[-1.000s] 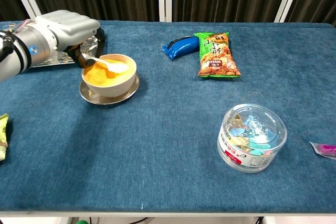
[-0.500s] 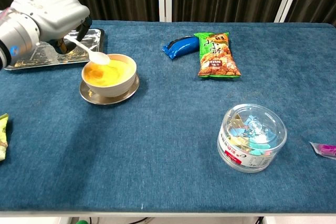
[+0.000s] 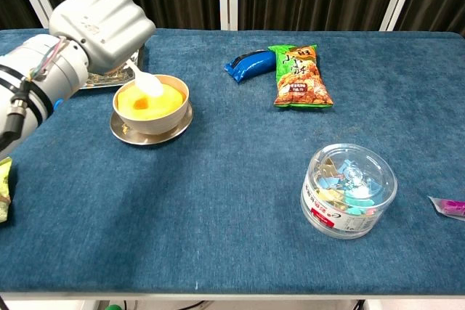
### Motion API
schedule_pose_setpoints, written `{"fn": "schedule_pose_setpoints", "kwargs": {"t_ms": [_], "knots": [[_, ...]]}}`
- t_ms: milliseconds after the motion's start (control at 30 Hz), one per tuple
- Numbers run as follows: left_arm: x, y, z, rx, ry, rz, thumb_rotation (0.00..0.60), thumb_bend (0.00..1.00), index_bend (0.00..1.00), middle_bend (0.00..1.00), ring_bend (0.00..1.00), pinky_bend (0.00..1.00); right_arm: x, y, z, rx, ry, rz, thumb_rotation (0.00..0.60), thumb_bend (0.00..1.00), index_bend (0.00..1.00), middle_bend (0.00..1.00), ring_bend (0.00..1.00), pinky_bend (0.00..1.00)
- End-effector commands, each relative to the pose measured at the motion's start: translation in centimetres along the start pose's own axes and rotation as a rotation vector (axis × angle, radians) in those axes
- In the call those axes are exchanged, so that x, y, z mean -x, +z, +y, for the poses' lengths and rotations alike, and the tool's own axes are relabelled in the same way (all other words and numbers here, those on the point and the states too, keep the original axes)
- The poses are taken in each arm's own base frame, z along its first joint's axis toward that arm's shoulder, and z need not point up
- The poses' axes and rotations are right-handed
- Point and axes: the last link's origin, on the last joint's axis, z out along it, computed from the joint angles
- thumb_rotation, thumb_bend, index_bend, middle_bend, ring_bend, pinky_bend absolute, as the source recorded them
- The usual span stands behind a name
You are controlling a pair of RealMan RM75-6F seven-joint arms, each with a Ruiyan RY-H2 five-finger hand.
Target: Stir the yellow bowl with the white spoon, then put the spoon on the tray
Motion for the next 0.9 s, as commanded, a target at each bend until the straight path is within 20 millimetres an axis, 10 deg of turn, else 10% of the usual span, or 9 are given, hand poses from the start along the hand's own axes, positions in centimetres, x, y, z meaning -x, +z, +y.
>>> {"fn": "schedule_pose_setpoints", "kwargs": {"t_ms": [33, 900], "knots": [[-0.3, 0.2, 0.4, -0.006, 0.057, 0.014, 0.6, 0.44, 0.59, 0.5, 0.35, 0.16, 0.0, 0.0, 0.0, 0.001, 0.001, -0.001, 0.6, 0.18, 0.03, 0.17, 0.0, 0.06], [0.9, -0.6, 2.6, 0.041, 0.361, 0.061, 0.6, 0.44, 0.6, 0.52, 0.37, 0.17, 0.5, 0.1, 0.2, 0.013, 0.007, -0.013, 0.6, 0.18, 0.03, 0.17, 0.0, 0.06]]}}
